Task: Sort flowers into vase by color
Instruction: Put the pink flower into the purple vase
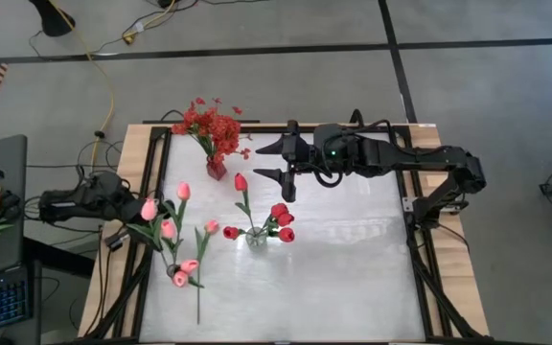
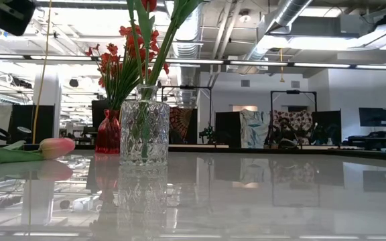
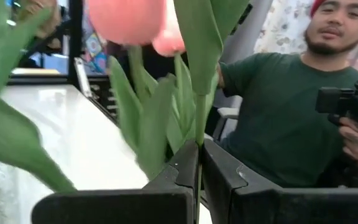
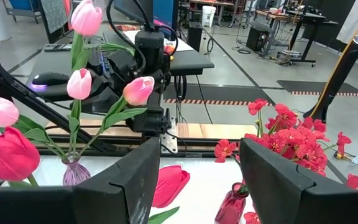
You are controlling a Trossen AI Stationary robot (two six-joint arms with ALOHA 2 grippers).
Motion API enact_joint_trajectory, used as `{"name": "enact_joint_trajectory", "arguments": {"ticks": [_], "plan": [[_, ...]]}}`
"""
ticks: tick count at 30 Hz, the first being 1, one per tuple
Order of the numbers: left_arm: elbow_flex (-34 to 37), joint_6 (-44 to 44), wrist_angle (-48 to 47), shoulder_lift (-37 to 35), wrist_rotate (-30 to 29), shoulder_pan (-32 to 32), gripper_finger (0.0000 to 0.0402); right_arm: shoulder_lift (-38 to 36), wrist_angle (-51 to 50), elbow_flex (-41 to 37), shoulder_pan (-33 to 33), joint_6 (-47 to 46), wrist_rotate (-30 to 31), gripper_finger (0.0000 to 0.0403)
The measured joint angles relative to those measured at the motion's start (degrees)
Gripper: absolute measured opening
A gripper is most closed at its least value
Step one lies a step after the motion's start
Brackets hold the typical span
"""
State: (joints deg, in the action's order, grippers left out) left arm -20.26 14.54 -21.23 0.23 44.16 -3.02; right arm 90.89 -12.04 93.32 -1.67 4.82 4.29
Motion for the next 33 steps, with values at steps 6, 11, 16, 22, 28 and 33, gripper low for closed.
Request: {"name": "enact_joint_trajectory", "arguments": {"ticks": [6,11,16,22,28,33], "plan": [[0.0,0.1,1.3,0.1,2.0,-1.5,0.0000,0.0,-0.2,0.0,0.0,0.1,0.0,0.0248],[0.0,-0.1,1.3,0.1,2.0,-2.2,0.0000,0.0,0.1,0.0,0.0,0.1,0.0,0.0248],[0.0,-0.2,1.3,0.1,2.0,-2.3,0.0000,0.5,8.4,-0.1,0.0,-3.6,-8.0,0.0248],[0.0,-0.4,1.4,0.1,1.9,-2.3,0.0000,3.8,16.9,0.9,3.5,-1.6,-13.0,0.0246],[0.0,-0.3,1.4,0.1,1.6,-2.3,0.0000,13.1,16.3,11.9,5.9,1.1,-13.0,0.0235],[0.0,-0.3,1.4,0.1,1.5,-2.3,0.0000,22.9,9.7,25.8,5.8,1.7,-12.8,0.0231]]}}
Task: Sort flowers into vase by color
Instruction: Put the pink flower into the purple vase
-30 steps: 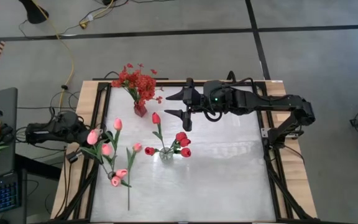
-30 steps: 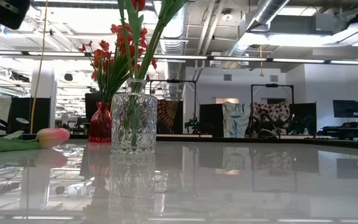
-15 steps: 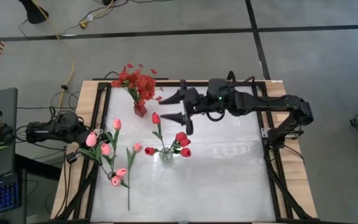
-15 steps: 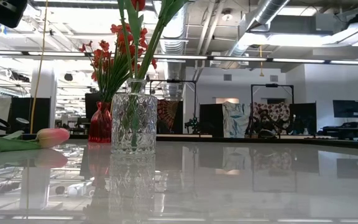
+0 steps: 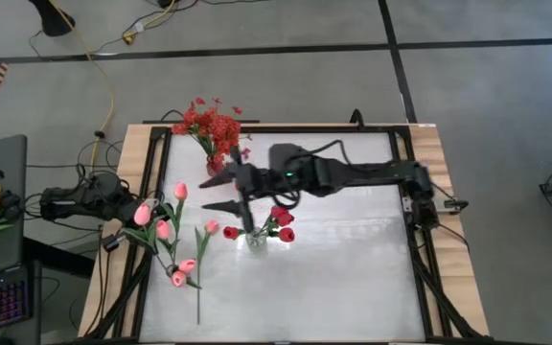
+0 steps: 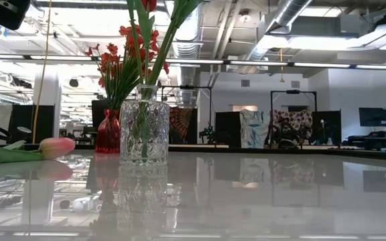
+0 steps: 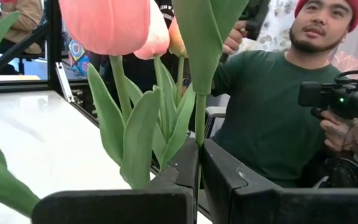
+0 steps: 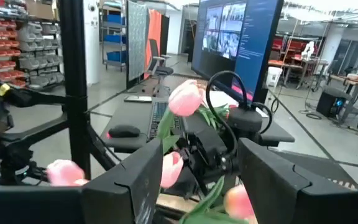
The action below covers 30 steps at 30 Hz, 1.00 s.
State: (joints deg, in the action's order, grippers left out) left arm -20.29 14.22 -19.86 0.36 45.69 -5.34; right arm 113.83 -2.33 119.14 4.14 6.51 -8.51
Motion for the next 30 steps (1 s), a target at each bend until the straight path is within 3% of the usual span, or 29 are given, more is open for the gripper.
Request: {"name": "enact_joint_trajectory", "arguments": {"ticks": [6,8,17,23,30], "plan": [[0.0,0.0,0.0,0.0,0.0,0.0,0.0000,10.5,-5.4,16.1,-0.7,0.4,-0.4,0.0239],[0.0,0.0,-0.1,0.0,0.0,0.0,0.0000,10.9,-1.5,14.4,-0.7,0.6,-0.5,0.0246],[0.0,0.4,-0.1,0.0,0.4,0.0,0.0000,12.9,-1.7,14.9,0.3,-0.3,-3.4,0.0280],[0.0,0.3,-0.1,0.0,0.1,0.0,0.0000,13.1,-3.7,14.8,3.8,6.7,-3.4,0.0283],[0.0,0.3,0.1,0.0,1.7,0.0,0.0000,13.0,-4.8,14.8,7.4,8.6,-1.9,0.0283]]}}
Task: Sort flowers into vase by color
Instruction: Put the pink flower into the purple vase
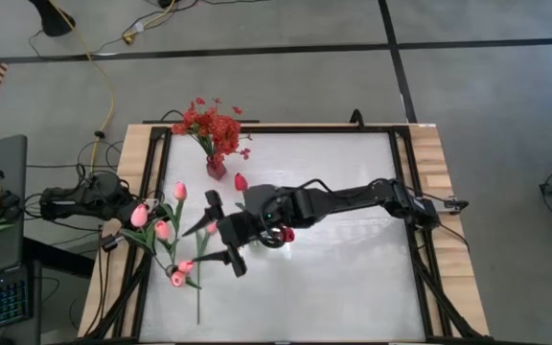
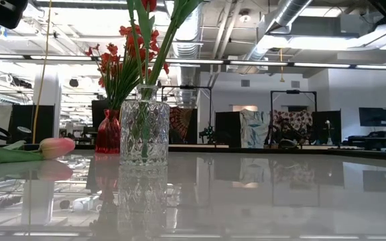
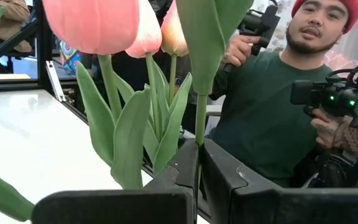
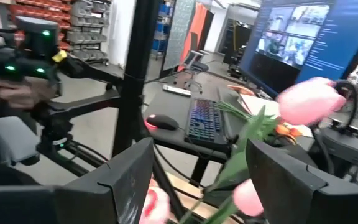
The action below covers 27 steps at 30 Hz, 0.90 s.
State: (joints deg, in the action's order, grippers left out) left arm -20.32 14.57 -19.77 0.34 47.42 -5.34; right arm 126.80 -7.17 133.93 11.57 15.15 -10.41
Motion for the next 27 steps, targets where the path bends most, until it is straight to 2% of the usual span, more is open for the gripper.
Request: {"name": "enact_joint_trajectory", "arguments": {"ticks": [11,15,27], "plan": [[0.0,0.2,0.0,0.0,-0.2,0.0,0.0000,0.0,-1.4,0.0,0.2,-0.1,0.5,0.0283],[0.0,0.2,-0.1,0.0,-2.0,0.0,0.0003,0.0,-1.9,0.0,0.2,-0.1,0.5,0.0283],[0.0,0.7,-0.2,0.0,-2.5,0.0,0.0077,-0.1,-2.7,0.0,0.2,-0.2,0.4,0.0283]]}}
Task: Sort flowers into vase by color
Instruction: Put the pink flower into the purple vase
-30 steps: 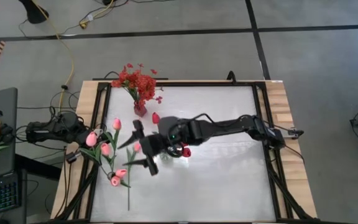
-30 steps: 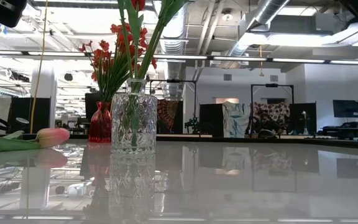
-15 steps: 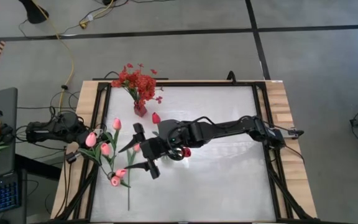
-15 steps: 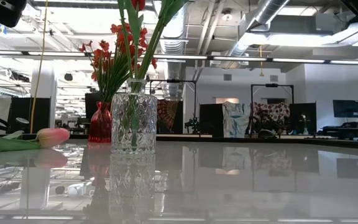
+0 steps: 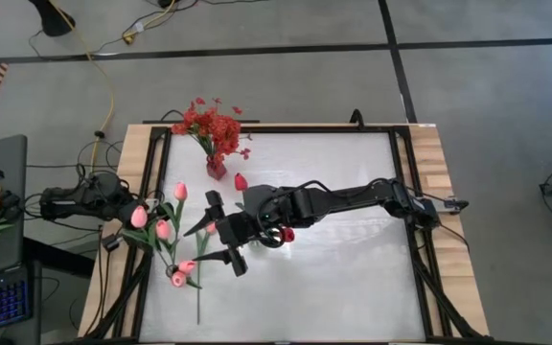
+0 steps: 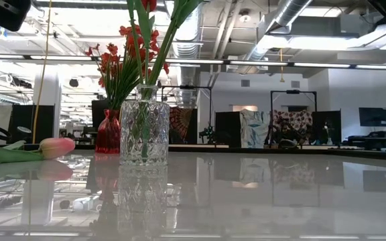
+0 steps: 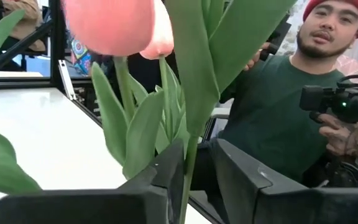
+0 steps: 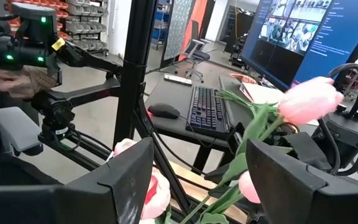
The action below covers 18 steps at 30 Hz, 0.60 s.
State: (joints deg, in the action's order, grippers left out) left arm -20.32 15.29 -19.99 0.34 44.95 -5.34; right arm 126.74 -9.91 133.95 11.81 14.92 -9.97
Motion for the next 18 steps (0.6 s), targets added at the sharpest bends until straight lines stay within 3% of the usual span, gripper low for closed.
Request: {"name": "enact_joint_trajectory", "arguments": {"ticks": [10,18], "plan": [[-1.1,4.4,-0.8,0.0,6.4,0.0,0.0085,0.0,0.0,0.0,0.0,0.0,0.0,0.0283],[-3.2,4.0,-11.0,0.0,-0.4,0.0,0.0085,0.0,0.0,0.0,-0.4,0.0,0.0,0.0283]]}}
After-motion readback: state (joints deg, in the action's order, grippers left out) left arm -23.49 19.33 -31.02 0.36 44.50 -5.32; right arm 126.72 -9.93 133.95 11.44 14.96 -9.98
